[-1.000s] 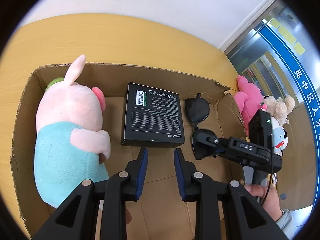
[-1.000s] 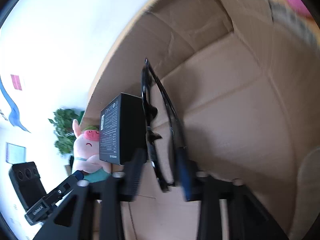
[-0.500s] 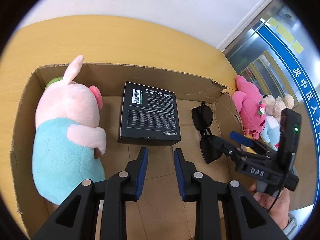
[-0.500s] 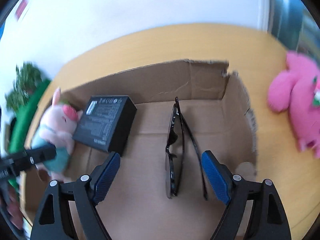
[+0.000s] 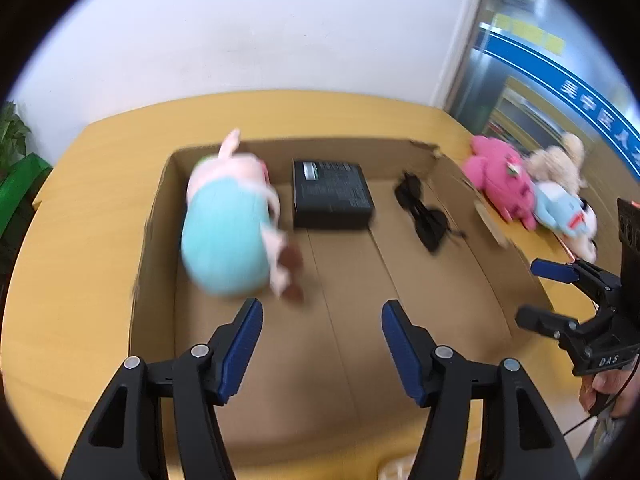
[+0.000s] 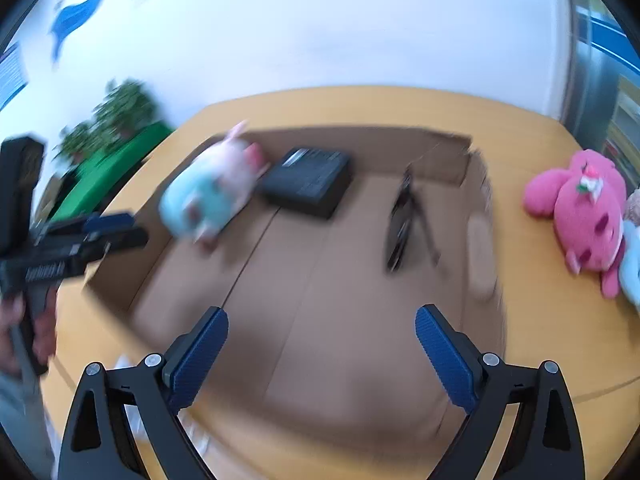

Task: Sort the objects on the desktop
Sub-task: 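Withdraw the right gripper from the box toward the clear phone case, then grasp the clear phone case by its rim with the right gripper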

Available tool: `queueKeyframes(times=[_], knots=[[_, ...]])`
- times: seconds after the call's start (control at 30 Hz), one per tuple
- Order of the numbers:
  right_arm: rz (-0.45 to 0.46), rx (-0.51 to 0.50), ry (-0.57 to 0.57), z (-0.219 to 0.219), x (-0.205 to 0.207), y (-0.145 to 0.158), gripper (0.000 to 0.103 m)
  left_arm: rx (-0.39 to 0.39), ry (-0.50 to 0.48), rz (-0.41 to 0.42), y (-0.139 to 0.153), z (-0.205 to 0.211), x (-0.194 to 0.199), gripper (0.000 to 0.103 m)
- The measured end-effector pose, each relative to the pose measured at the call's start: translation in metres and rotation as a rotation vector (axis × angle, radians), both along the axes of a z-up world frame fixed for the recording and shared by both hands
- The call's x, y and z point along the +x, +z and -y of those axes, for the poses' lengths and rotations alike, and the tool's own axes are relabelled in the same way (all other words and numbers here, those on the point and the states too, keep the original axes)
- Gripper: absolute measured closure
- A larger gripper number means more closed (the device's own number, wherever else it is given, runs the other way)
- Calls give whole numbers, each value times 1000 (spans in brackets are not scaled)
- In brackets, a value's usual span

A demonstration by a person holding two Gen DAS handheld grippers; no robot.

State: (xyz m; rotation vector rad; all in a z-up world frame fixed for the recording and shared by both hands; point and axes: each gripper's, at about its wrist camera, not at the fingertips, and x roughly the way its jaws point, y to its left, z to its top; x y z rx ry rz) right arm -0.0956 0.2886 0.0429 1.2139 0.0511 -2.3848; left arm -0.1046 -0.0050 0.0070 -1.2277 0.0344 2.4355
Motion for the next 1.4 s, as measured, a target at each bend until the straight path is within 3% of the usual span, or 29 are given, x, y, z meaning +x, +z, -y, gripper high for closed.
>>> queueKeyframes(times=[0.17,0.3,0.37,0.5,0.63,0.7,0.9,1.17,1.27,1.33,1.4], knots=[[86,-1,127,0,84,-39,7,4,-40,12,-18,14,69,41],[142,38,165,7,125,-76,9,25,-75,96,-48,2,97,41],[140,86,128,10,133,-90,13,24,-79,139,-64,-8,102,41],[116,151,85,9,142,-105,48,11,-107,183,-83,-29,114,41],[81,178,26,-6,148,-108,52,5,-108,174,-83,-38,125,41],[77,163,-9,-17,147,-107,64,-9,-104,172,-86,-42,130,41],[84,124,-64,-40,150,-107,79,-9,-106,230,-98,-58,142,41],[93,97,-98,-54,161,-105,84,-62,-87,261,-113,-73,159,42],[101,74,-97,-56,161,-105,87,-57,-70,237,-114,-72,160,59],[104,64,-96,-57,161,-105,89,-56,-60,231,-117,-71,158,84],[106,56,-91,-56,163,-105,93,-40,-68,241,-119,-71,157,93]])
